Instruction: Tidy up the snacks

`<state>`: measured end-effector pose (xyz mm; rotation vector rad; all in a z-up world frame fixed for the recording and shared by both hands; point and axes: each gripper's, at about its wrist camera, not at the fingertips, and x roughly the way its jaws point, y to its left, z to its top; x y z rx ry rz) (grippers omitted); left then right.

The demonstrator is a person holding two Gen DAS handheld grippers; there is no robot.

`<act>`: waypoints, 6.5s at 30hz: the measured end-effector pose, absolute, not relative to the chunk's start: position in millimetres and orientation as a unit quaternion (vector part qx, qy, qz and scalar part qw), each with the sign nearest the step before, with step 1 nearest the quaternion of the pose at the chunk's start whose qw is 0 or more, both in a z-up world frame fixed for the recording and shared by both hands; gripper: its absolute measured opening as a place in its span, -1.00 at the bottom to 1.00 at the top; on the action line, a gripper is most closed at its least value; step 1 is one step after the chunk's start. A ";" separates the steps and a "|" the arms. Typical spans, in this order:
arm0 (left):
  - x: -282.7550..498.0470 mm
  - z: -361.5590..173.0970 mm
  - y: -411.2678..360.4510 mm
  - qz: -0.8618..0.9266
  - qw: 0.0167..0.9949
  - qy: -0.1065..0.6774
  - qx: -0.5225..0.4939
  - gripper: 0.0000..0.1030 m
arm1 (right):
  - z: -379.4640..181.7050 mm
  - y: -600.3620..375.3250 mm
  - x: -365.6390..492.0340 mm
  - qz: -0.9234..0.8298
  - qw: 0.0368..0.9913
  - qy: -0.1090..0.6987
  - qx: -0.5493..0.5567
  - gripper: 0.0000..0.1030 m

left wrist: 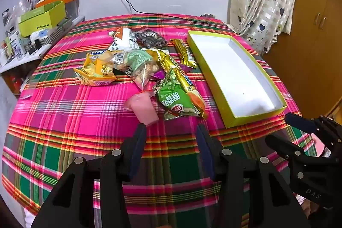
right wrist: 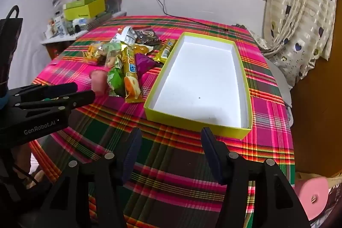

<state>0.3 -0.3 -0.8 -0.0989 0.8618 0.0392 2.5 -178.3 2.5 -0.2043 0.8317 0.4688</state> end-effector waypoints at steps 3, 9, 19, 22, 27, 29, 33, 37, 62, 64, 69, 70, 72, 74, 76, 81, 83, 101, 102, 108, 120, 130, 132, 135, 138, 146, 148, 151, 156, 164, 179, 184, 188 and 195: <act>-0.2 -1.4 -2.2 0.020 0.906 0.419 -0.052 -0.05 | 2.7 -177.2 2.4 0.225 0.883 0.400 -0.099 0.10; 1.0 -3.6 2.9 0.015 0.906 0.420 -0.051 -0.05 | 5.6 -171.3 -1.2 0.226 0.883 0.398 -0.099 0.10; 0.0 -2.4 6.5 0.010 0.906 0.419 -0.058 -0.05 | 2.4 -177.3 5.7 0.229 0.882 0.399 -0.100 0.10; -1.3 -0.3 4.8 0.010 0.908 0.415 -0.052 -0.05 | 2.3 -177.5 5.9 0.232 0.882 0.399 -0.099 0.10; -0.9 1.4 3.1 0.012 0.909 0.414 -0.045 -0.05 | 3.9 -177.7 5.8 0.240 0.881 0.396 -0.095 0.10; -0.2 1.7 3.4 0.012 0.909 0.414 -0.045 -0.05 | 4.5 -177.4 5.7 0.244 0.881 0.395 -0.095 0.10; 0.6 2.0 4.9 0.017 0.908 0.415 -0.048 -0.05 | 5.8 -176.7 5.1 0.249 0.880 0.394 -0.094 0.10; 0.6 1.4 4.9 0.021 0.908 0.415 -0.045 -0.05 | 5.7 -176.6 5.3 0.251 0.879 0.394 -0.093 0.10; -3.0 3.1 -0.3 -0.004 0.913 0.405 -0.050 -0.05 | 11.4 -177.8 4.2 0.258 0.885 0.379 -0.080 0.10; -3.3 3.8 0.0 -0.001 0.914 0.403 -0.050 -0.05 | 11.3 -177.7 4.1 0.258 0.885 0.379 -0.080 0.10; -3.0 2.9 2.0 0.004 0.913 0.404 -0.053 -0.05 | 11.6 -177.5 4.0 0.259 0.885 0.378 -0.080 0.10; -3.0 2.9 2.3 0.005 0.913 0.404 -0.053 -0.05 | 11.6 -177.3 4.0 0.259 0.885 0.379 -0.080 0.10; -2.9 2.9 3.2 0.005 0.913 0.404 -0.055 -0.05 | 11.5 -176.5 3.6 0.261 0.884 0.379 -0.081 0.10; -3.0 2.7 3.8 0.006 0.913 0.404 -0.057 -0.05 | 11.5 -175.3 3.3 0.263 0.883 0.380 -0.081 0.10; -3.2 2.5 4.3 0.006 0.913 0.403 -0.059 -0.05 | 11.2 -173.8 3.2 0.265 0.882 0.381 -0.082 0.10; -2.6 2.5 6.2 0.010 0.913 0.404 -0.061 -0.05 | 10.0 -172.8 3.4 0.267 0.880 0.383 -0.083 0.11; -2.2 2.2 6.4 0.011 0.912 0.405 -0.062 -0.05 | 9.8 -172.7 3.4 0.268 0.880 0.383 -0.083 0.11; -1.4 1.7 9.5 0.011 0.911 0.406 -0.065 -0.05 | 9.7 -170.7 5.1 0.278 0.876 0.385 -0.080 0.11; -1.3 1.6 9.6 0.011 0.911 0.406 -0.065 -0.05 | 9.9 -170.6 5.2 0.278 0.876 0.385 -0.080 0.11; -1.0 1.8 10.2 0.012 0.911 0.407 -0.064 -0.05 | 10.1 -170.3 5.7 0.279 0.875 0.386 -0.081 0.11; 1.9 0.6 14.9 0.014 0.911 0.407 -0.068 -0.05 | 9.5 -167.0 7.0 0.282 0.873 0.390 -0.080 0.11; 6.1 -3.4 20.1 0.015 0.909 0.410 -0.075 -0.05 | 10.6 -163.4 12.2 0.290 0.870 0.391 -0.076 0.11; 6.4 -3.6 21.1 0.016 0.908 0.411 -0.077 -0.05 | 11.0 -162.6 14.1 0.291 0.870 0.391 -0.076 0.11; 7.5 -4.1 22.8 0.017 0.908 0.412 -0.079 -0.05 | 11.1 -161.0 15.4 0.292 0.869 0.392 -0.075 0.11; 8.4 -3.6 24.6 0.018 0.908 0.411 -0.081 -0.05 | 12.0 -159.1 18.4 0.294 0.868 0.393 -0.075 0.11; 11.5 -3.6 32.7 0.023 0.908 0.409 -0.091 -0.05 | 14.8 -151.2 25.5 0.307 0.864 0.391 -0.077 0.11; 12.1 -3.2 35.8 0.026 0.908 0.408 -0.094 -0.05 | 15.6 -148.2 27.1 0.311 0.863 0.390 -0.079 0.10; 13.2 -2.9 40.8 0.032 0.908 0.407 -0.098 -0.05 | 15.6 -143.7 30.4 0.315 0.862 0.390 -0.081 0.08; 14.4 -3.8 48.5 0.040 0.907 0.407 -0.104 -0.05 | 14.8 -136.4 36.7 0.320 0.858 0.392 -0.085 0.00; 17.2 -6.1 62.7 0.048 0.907 0.403 -0.112 -0.05 | 13.3 -120.3 49.1 0.335 0.850 0.395 -0.091 -0.15; 21.1 -12.2 85.8 0.015 0.905 0.400 -0.145 0.06 | -5.9 -93.0 93.8 0.336 0.836 0.423 -0.096 -0.43; 28.8 -19.6 74.4 -0.024 0.897 0.413 -0.156 0.12 | -16.1 -86.2 105.6 0.338 0.827 0.438 -0.099 -0.43; 36.3 -27.9 69.6 -0.031 0.888 0.428 -0.164 0.12 | -23.3 -82.5 112.7 0.340 0.822 0.446 -0.097 -0.44; 46.1 -35.4 67.4 -0.023 0.883 0.436 -0.172 0.12 | -27.0 -73.2 118.3 0.352 0.818 0.445 -0.097 -0.62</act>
